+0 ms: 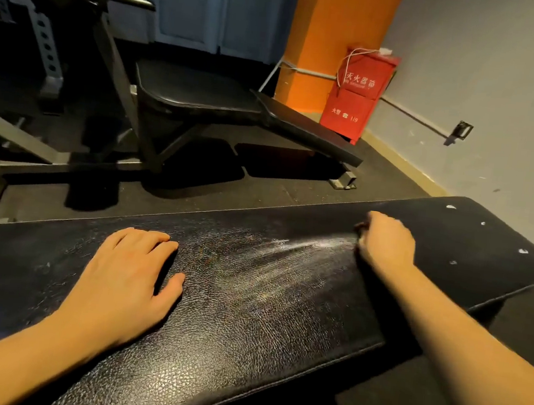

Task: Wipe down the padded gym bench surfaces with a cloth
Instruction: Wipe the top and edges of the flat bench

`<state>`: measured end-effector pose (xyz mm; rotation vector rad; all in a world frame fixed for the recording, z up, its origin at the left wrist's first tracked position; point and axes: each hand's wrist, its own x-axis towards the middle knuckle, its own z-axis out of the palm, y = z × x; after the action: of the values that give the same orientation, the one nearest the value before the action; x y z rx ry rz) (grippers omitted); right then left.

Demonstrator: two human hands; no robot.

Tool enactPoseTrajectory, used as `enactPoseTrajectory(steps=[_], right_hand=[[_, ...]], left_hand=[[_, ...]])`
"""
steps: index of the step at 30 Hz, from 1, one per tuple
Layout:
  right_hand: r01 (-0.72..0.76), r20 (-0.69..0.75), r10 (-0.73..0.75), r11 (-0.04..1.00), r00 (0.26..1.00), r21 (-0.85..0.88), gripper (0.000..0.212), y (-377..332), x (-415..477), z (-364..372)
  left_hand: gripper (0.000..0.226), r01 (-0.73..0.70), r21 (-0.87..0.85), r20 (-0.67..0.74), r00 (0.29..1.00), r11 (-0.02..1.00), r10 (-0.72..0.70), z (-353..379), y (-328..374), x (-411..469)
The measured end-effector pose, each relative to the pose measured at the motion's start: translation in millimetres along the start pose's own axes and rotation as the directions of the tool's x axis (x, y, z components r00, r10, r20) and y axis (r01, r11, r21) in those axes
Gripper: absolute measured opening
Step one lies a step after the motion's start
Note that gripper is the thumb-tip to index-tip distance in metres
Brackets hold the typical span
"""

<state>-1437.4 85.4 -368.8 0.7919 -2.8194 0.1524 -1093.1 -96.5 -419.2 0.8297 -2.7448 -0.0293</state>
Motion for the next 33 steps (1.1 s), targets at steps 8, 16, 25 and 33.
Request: enactPoseTrajectory(steps=[8,16,25,33], right_hand=[[0.608,0.082,-0.658,0.730,0.749,0.313,0.017,-182.0,-124.8,-12.0],[0.092,0.025,-0.092,0.996,0.995,-0.005,0.014,-42.9,14.5,1.2],[0.726,0.071,-0.772,0.621,0.632,0.294,0.015,-196.7,-105.9,-5.3],[0.085,-0.050,-0.085,0.996,0.995,-0.003,0.013,-75.3,34.2,19.8]], left_hand=[[0.062,0.045,-0.049,-0.010,0.999,0.998,-0.046,-3.4,-1.7,-1.5],[0.062,0.072,-0.055,-0.007,0.997,0.996,-0.073,-2.2,0.3,-0.3],[0.056,0.183,-0.188,-0.066,0.978,0.965,-0.198,-8.7,-0.3,-4.7],[0.063,0.172,-0.133,-0.057,0.982,0.976,-0.181,-2.9,4.0,-1.6]])
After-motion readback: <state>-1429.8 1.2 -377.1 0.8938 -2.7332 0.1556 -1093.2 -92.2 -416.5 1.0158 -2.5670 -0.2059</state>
